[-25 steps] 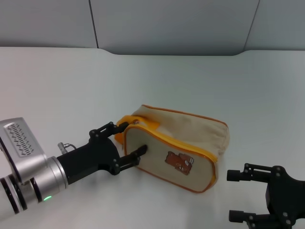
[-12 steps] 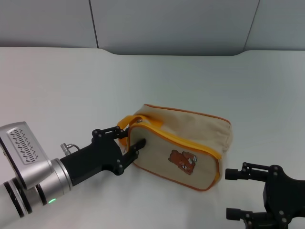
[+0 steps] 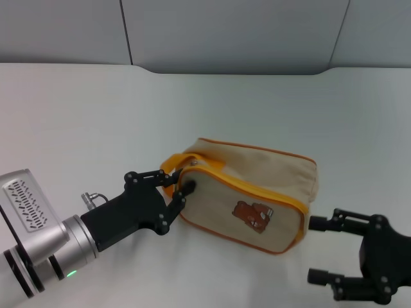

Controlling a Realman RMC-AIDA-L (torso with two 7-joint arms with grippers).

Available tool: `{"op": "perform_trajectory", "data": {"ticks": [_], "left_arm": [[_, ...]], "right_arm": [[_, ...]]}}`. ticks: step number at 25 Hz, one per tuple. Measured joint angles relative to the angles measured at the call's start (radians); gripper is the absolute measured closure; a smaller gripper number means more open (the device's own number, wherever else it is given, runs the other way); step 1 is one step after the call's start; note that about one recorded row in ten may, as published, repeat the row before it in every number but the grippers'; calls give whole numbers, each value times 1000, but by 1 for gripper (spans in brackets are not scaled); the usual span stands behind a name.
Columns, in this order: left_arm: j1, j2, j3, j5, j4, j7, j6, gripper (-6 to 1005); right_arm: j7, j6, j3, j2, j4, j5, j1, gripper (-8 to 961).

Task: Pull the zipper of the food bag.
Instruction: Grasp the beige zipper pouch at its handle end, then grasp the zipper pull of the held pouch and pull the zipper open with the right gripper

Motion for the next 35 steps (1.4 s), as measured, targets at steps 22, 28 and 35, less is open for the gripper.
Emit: {"op": "perform_trajectory", "data": {"ticks": [22, 28, 35], "left_arm": [[-34, 5, -67, 1, 47, 287, 231, 875], [-80, 5, -63, 5, 54, 392, 237, 887], [-105, 6, -59, 6, 72, 432, 293, 902]], "right_arm": [[-199, 26, 258, 30, 149, 386, -84, 172], [-526, 102, 297, 35, 358, 434, -52, 172], [-873, 216, 299, 39, 526, 434, 23, 172]]}}
